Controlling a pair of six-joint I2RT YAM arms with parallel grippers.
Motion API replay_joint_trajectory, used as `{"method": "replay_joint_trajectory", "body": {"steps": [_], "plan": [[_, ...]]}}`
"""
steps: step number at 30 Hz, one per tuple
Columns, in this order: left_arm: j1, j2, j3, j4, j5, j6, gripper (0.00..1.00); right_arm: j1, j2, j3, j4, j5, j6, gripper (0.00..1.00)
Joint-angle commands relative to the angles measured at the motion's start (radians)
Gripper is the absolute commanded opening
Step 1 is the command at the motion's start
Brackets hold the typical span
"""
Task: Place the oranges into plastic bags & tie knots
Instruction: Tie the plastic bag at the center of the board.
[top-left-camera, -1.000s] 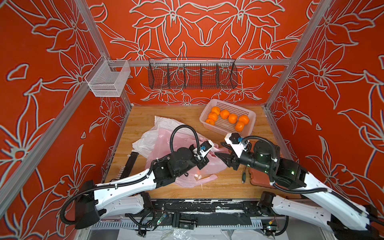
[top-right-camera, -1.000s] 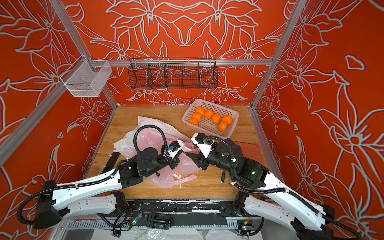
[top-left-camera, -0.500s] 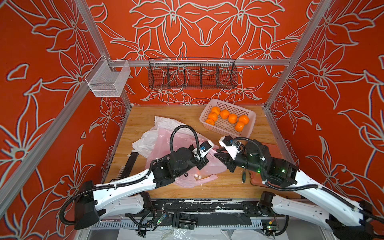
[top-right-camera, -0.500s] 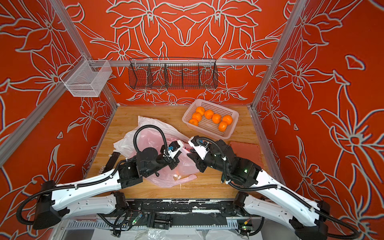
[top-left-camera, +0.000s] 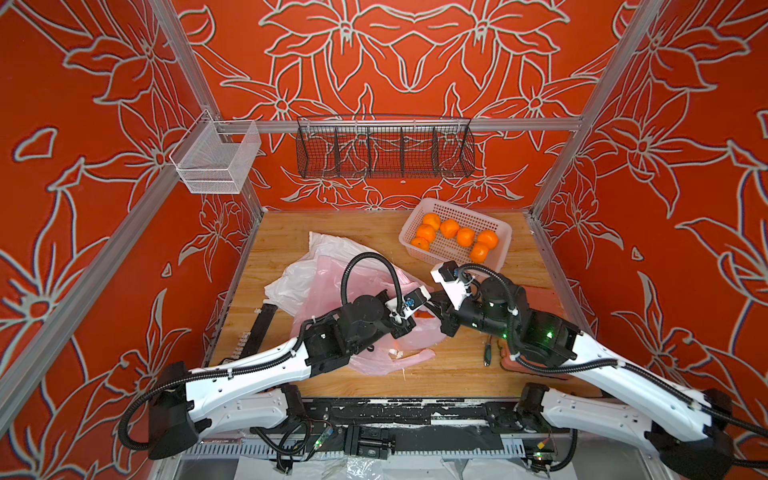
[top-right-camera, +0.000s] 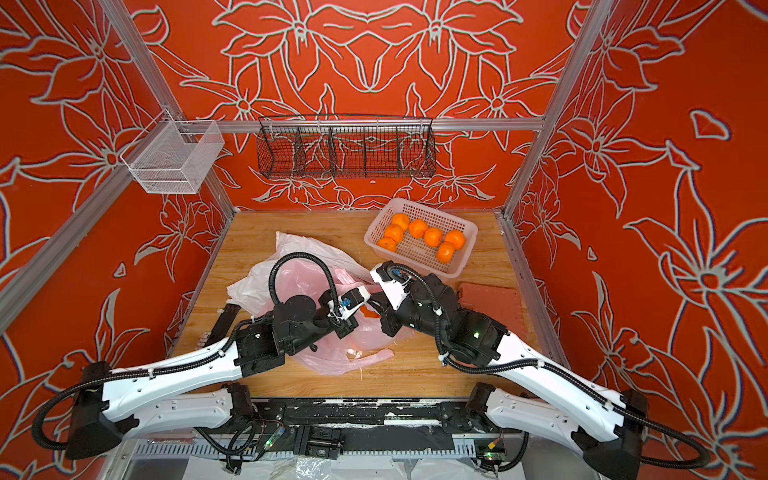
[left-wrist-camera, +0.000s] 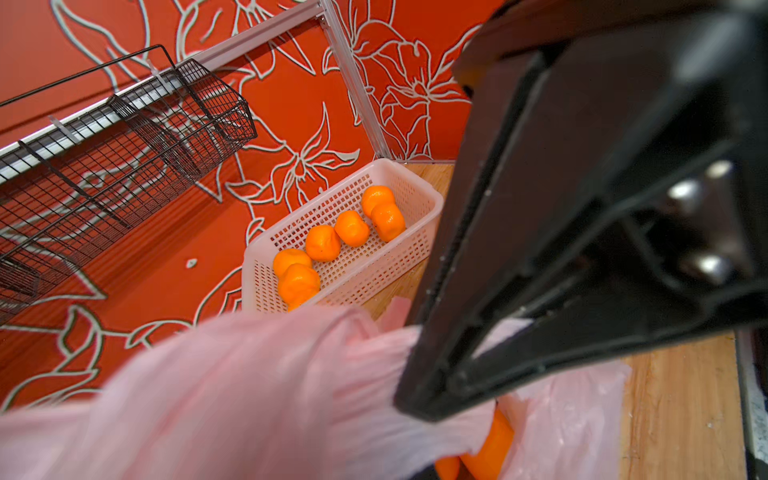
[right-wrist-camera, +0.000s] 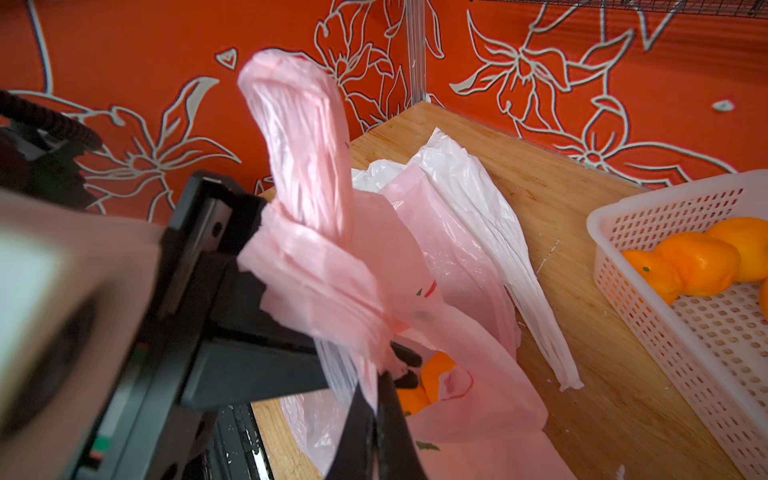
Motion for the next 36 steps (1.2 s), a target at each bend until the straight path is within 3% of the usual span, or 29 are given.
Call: {"method": "replay_joint_trajectory", "body": {"steps": [1, 4, 5, 8, 10, 17, 20, 28, 36], "plan": [[-0.002, -0.018, 0.000, 0.005, 0.045, 0.111, 0.00, 0.003, 0.012, 0.029, 0.068, -0.026, 0.052, 0.00], [-0.001, -0.028, -0.024, 0.005, 0.074, 0.197, 0.00, 0.003, 0.000, 0.015, 0.067, 0.009, 0.059, 0.00], [0.000, -0.028, -0.031, 0.005, 0.076, 0.222, 0.00, 0.004, -0.012, 0.000, 0.079, 0.019, 0.058, 0.06], [0.000, -0.028, -0.045, 0.013, 0.055, 0.290, 0.00, 0.004, -0.048, -0.036, 0.098, 0.014, 0.041, 0.42], [0.005, -0.030, -0.050, 0.020, 0.048, 0.319, 0.00, 0.003, -0.068, -0.039, 0.055, 0.020, 0.025, 0.50], [0.026, -0.030, -0.053, 0.013, 0.039, 0.397, 0.00, 0.003, -0.231, -0.096, -0.039, 0.177, 0.043, 0.51], [0.026, -0.027, -0.047, 0.000, 0.042, 0.415, 0.00, 0.001, -0.237, -0.020, -0.104, 0.232, 0.046, 0.52], [0.027, -0.008, -0.026, -0.016, 0.040, 0.427, 0.00, -0.005, 0.120, 0.499, -0.502, 0.071, 0.016, 0.52], [0.030, -0.007, -0.021, -0.027, 0.039, 0.427, 0.00, -0.006, 0.421, 0.796, -0.623, -0.124, 0.031, 0.52]]}}
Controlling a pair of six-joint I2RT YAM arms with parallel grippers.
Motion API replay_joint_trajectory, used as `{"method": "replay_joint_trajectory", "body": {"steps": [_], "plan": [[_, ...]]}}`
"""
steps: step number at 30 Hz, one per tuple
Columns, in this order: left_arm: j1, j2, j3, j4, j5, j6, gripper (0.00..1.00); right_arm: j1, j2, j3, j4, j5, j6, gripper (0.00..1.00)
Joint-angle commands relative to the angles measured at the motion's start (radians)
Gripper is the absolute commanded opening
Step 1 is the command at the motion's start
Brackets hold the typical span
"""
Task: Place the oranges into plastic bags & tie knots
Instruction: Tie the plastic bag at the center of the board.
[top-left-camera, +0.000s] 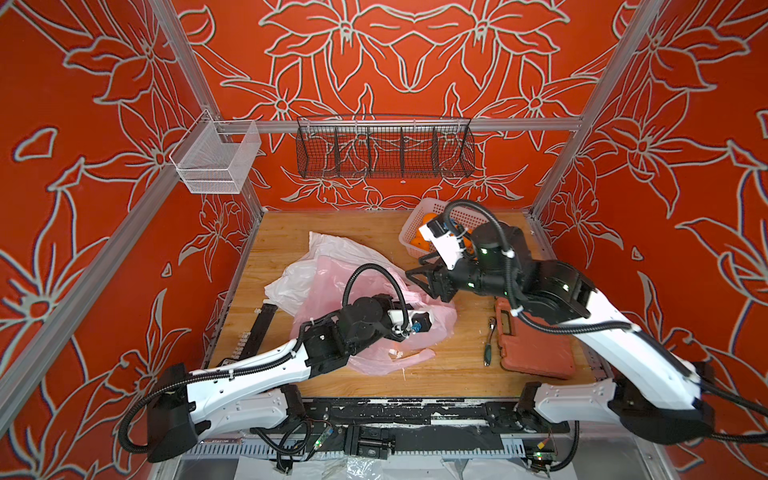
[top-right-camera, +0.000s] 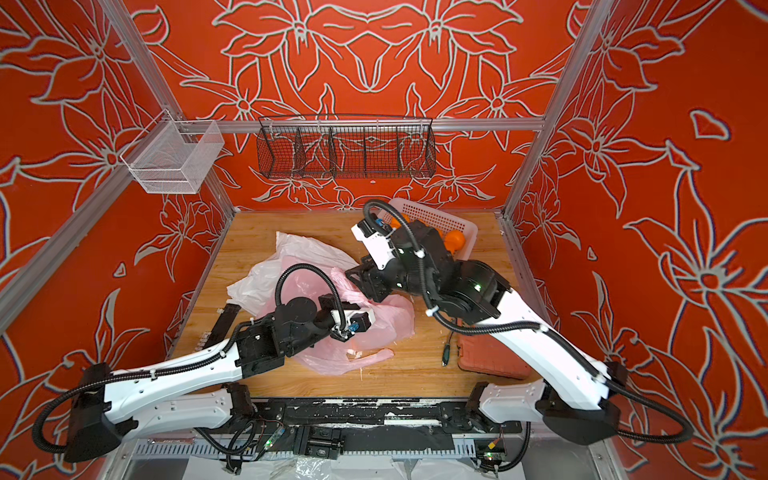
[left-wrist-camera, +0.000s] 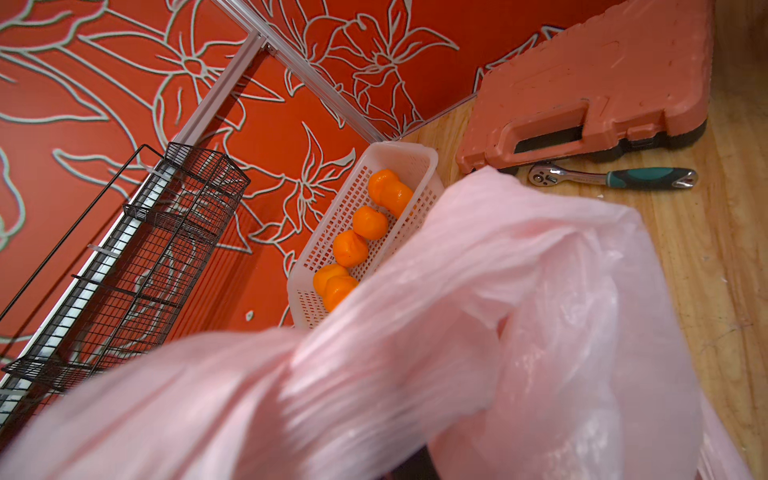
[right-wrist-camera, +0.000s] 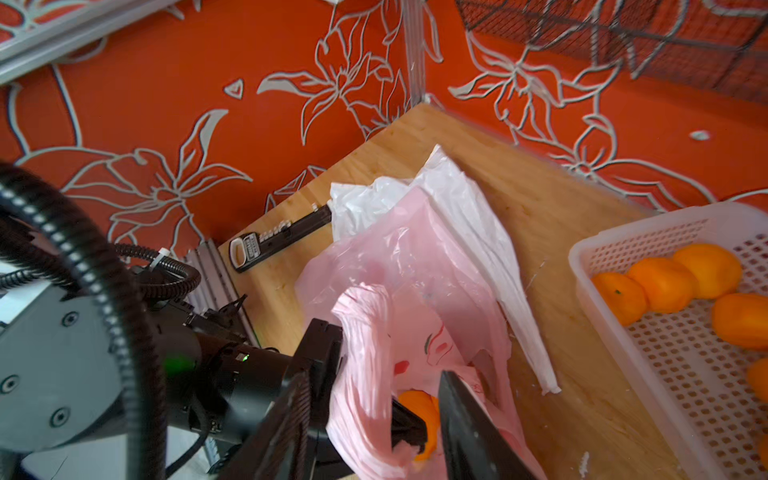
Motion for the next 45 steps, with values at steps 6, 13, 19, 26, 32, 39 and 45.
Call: {"method": "replay_joint_trajectory", "body": {"steps": [6, 13, 19, 26, 32, 39, 45], "plan": [[0.009, 0.004, 0.029, -0.021, 0.006, 0.010, 0.00, 0.000, 0.158, 0.125, -0.097, -0.116, 0.037, 0.72], [0.009, -0.001, 0.031, -0.028, 0.007, 0.009, 0.00, -0.002, 0.214, 0.145, -0.105, -0.056, 0.036, 0.64], [0.008, -0.005, 0.032, -0.034, 0.006, 0.004, 0.00, -0.001, 0.216, 0.147, -0.099, -0.048, 0.036, 0.30], [0.010, -0.042, 0.059, -0.129, 0.034, -0.105, 0.00, -0.002, 0.175, 0.073, 0.010, -0.106, 0.012, 0.00], [0.010, -0.116, 0.157, -0.373, 0.114, -0.377, 0.00, -0.006, 0.130, -0.004, 0.077, 0.137, 0.046, 0.00], [0.012, -0.148, 0.225, -0.593, 0.133, -0.602, 0.00, -0.010, 0.071, -0.125, 0.169, 0.401, 0.130, 0.00], [0.076, -0.158, 0.251, -0.687, 0.093, -0.718, 0.00, -0.057, -0.010, -0.241, 0.238, 0.460, 0.087, 0.00]]}}
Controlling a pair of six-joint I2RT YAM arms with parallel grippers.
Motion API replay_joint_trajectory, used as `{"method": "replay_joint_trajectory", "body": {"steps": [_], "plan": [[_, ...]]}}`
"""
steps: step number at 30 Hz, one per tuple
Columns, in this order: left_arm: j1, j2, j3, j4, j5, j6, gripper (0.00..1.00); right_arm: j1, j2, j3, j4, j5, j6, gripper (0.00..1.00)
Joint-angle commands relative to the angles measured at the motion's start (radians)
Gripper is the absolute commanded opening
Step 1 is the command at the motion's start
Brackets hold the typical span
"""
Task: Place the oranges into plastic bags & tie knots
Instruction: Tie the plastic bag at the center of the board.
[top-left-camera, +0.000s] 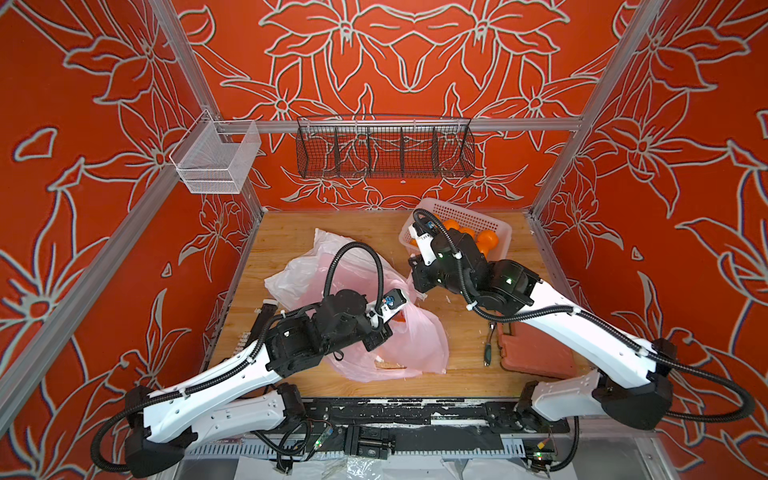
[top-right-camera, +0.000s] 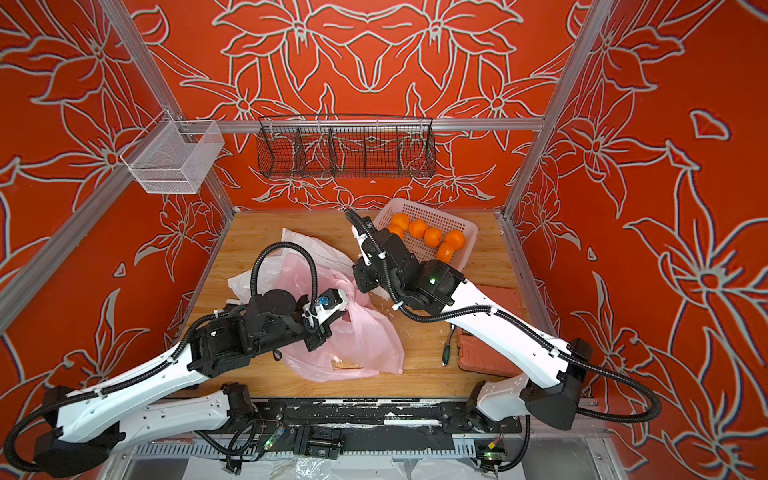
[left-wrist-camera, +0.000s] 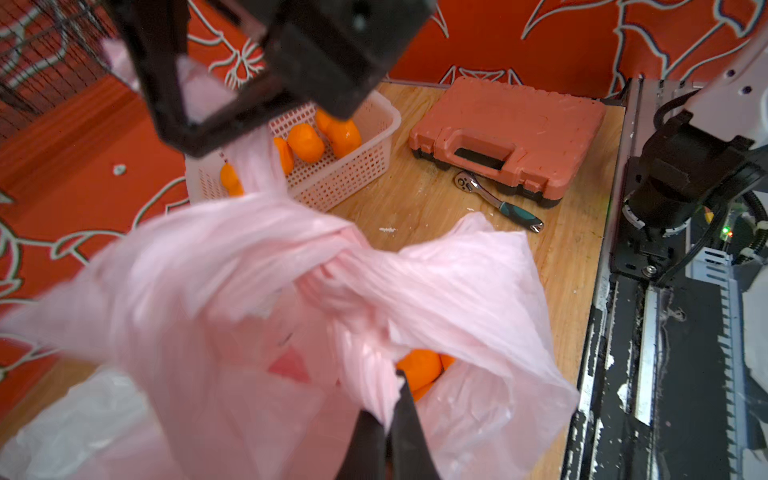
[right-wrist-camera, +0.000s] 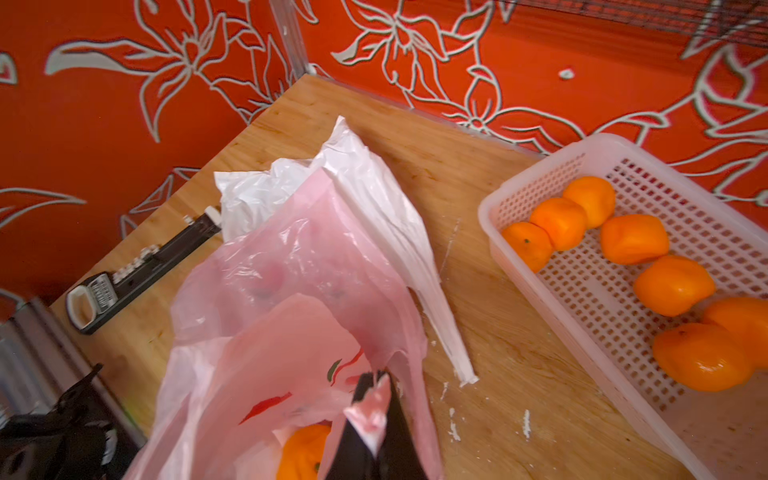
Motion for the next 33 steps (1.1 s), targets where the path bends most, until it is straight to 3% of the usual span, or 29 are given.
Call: {"method": "replay_joint_trajectory", "body": {"steps": [1, 8, 13, 24, 30, 33], "plan": [[0.057, -0.018, 0.044, -0.106, -0.018, -0.128, 0.00, -0.052, -0.062, -0.044, 0.063, 0.065, -0.002, 0.00], [0.138, -0.043, 0.065, -0.128, -0.084, -0.190, 0.00, -0.203, -0.150, -0.121, 0.078, 0.024, -0.014, 0.00], [0.204, -0.048, 0.050, -0.157, -0.054, -0.222, 0.00, -0.323, -0.157, -0.126, 0.026, 0.042, -0.044, 0.00], [0.396, -0.132, -0.054, -0.236, 0.086, -0.305, 0.00, -0.584, -0.061, -0.118, -0.037, 0.001, 0.048, 0.00], [0.465, -0.142, -0.079, -0.245, 0.162, -0.323, 0.00, -0.643, -0.024, -0.107, -0.066, -0.025, 0.053, 0.00], [0.466, -0.112, -0.085, -0.180, 0.307, -0.315, 0.00, -0.642, -0.009, -0.085, -0.076, -0.132, 0.033, 0.00]]}}
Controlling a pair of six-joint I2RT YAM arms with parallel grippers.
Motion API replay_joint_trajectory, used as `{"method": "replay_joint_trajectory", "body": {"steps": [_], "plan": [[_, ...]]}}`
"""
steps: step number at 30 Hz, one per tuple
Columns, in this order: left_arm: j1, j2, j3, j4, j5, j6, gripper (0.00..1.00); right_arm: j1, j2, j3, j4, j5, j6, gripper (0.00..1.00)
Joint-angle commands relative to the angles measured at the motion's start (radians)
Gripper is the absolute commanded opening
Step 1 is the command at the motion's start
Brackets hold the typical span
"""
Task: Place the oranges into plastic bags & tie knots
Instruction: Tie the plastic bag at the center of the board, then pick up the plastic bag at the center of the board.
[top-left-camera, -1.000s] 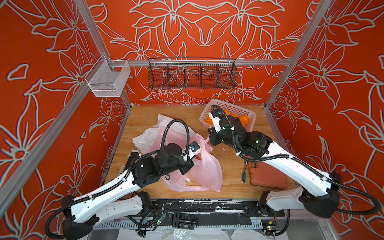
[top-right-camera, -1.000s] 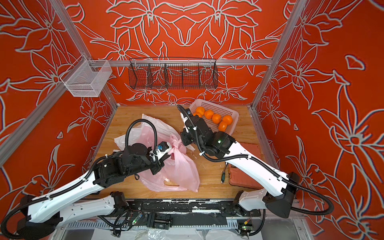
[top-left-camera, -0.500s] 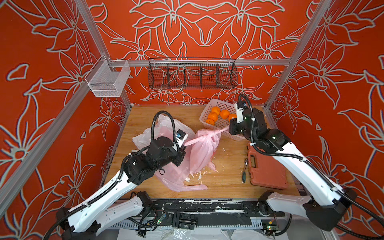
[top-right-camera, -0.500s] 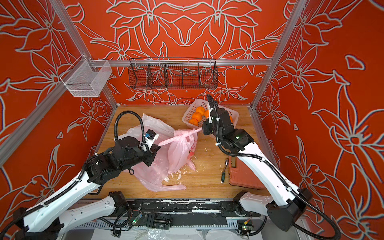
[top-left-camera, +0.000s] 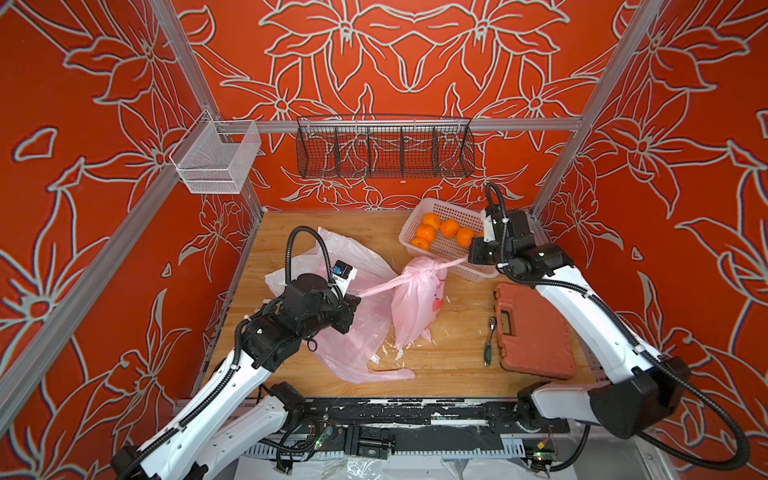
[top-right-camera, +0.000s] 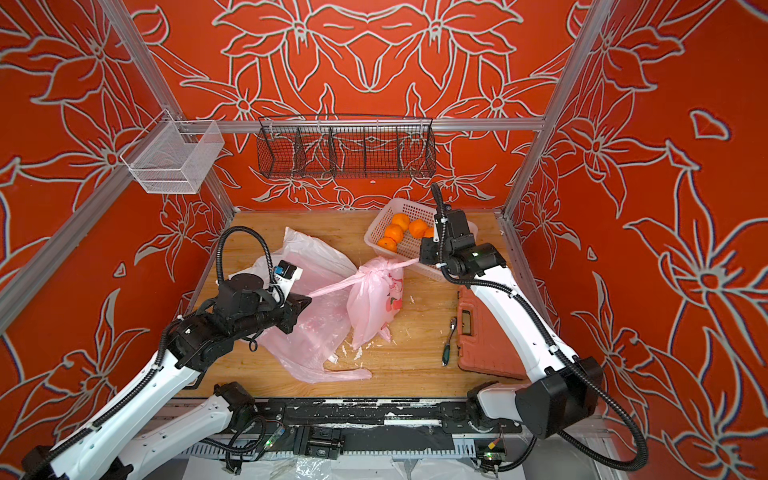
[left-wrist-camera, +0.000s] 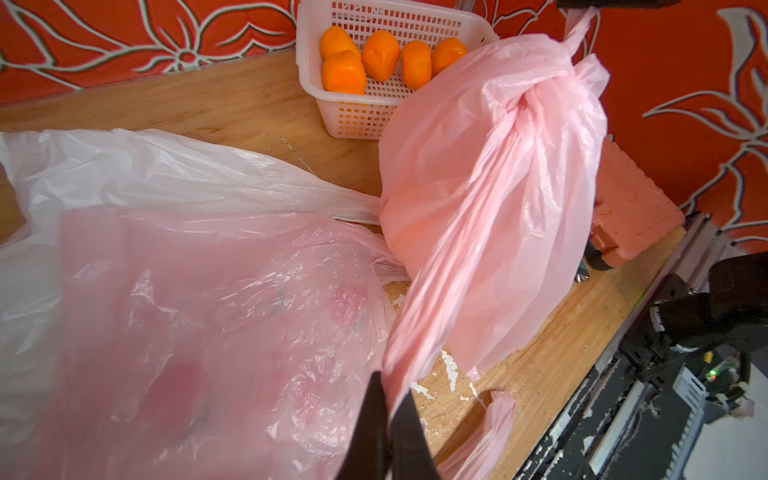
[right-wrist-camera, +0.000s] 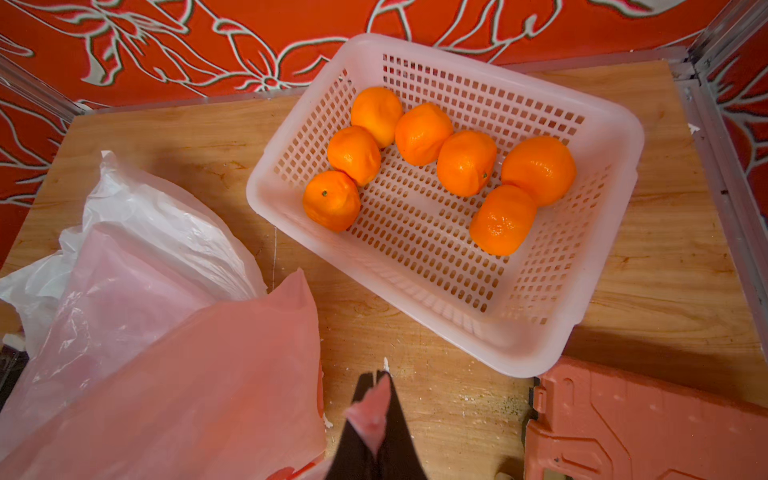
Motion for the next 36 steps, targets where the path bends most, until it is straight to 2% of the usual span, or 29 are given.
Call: {"method": "replay_joint_trajectory", "body": {"steps": [1, 2, 3, 4, 5, 9, 12, 13, 15, 17, 21, 22, 25, 27, 30, 34, 36], "plan": [[0.026, 0.014, -0.013, -0.041, 0.125, -0.008, 0.00, -0.059, 0.007, 0.043, -0.020, 0.031, -0.016, 0.12], [0.026, 0.029, -0.015, -0.024, 0.163, -0.011, 0.00, -0.057, 0.000, 0.034, -0.011, -0.007, -0.019, 0.31], [0.026, 0.041, -0.019, -0.011, 0.187, -0.014, 0.00, -0.057, -0.014, 0.018, 0.003, -0.030, -0.016, 0.59], [0.026, 0.047, -0.025, 0.002, 0.211, -0.008, 0.00, -0.058, -0.028, -0.004, 0.023, -0.049, -0.002, 0.91], [0.026, 0.052, -0.028, 0.009, 0.219, -0.008, 0.00, -0.059, -0.044, -0.027, 0.043, -0.081, 0.004, 0.98], [0.026, 0.033, -0.062, 0.059, 0.239, -0.040, 0.00, -0.059, -0.149, -0.128, 0.074, -0.081, 0.095, 0.98], [0.026, 0.013, -0.080, 0.087, 0.280, -0.039, 0.00, -0.042, -0.246, -0.191, 0.037, -0.146, 0.088, 0.98], [0.026, 0.010, -0.080, 0.089, 0.289, -0.037, 0.01, -0.016, -0.272, -0.184, -0.001, -0.118, 0.099, 0.98], [0.026, 0.003, -0.078, 0.083, 0.286, -0.036, 0.28, 0.107, -0.309, -0.147, -0.106, 0.003, 0.142, 0.98], [0.026, -0.011, -0.074, 0.083, 0.253, -0.046, 0.46, 0.243, -0.311, -0.105, -0.177, 0.092, 0.205, 0.98], [0.027, -0.049, -0.052, 0.069, 0.054, -0.190, 0.89, 0.450, -0.228, -0.055, -0.238, 0.152, 0.351, 0.97], [0.027, -0.053, -0.042, 0.057, 0.007, -0.231, 0.96, 0.485, -0.199, -0.046, -0.244, 0.171, 0.372, 0.97], [0.034, -0.037, 0.010, 0.000, -0.097, -0.318, 0.97, 0.538, -0.099, -0.013, -0.239, 0.189, 0.397, 0.97], [0.044, -0.001, 0.040, -0.031, -0.117, -0.338, 0.97, 0.546, -0.029, 0.009, -0.211, 0.172, 0.396, 0.97], [0.066, 0.058, 0.069, -0.064, -0.126, -0.360, 0.97, 0.547, 0.068, 0.060, -0.223, 0.214, 0.395, 0.96], [0.107, 0.125, 0.112, -0.108, -0.118, -0.388, 0.97, 0.546, 0.176, 0.124, -0.241, 0.249, 0.394, 0.89], [0.116, 0.146, 0.131, -0.125, -0.126, -0.387, 0.97, 0.546, 0.216, 0.157, -0.268, 0.266, 0.397, 0.80]]}}
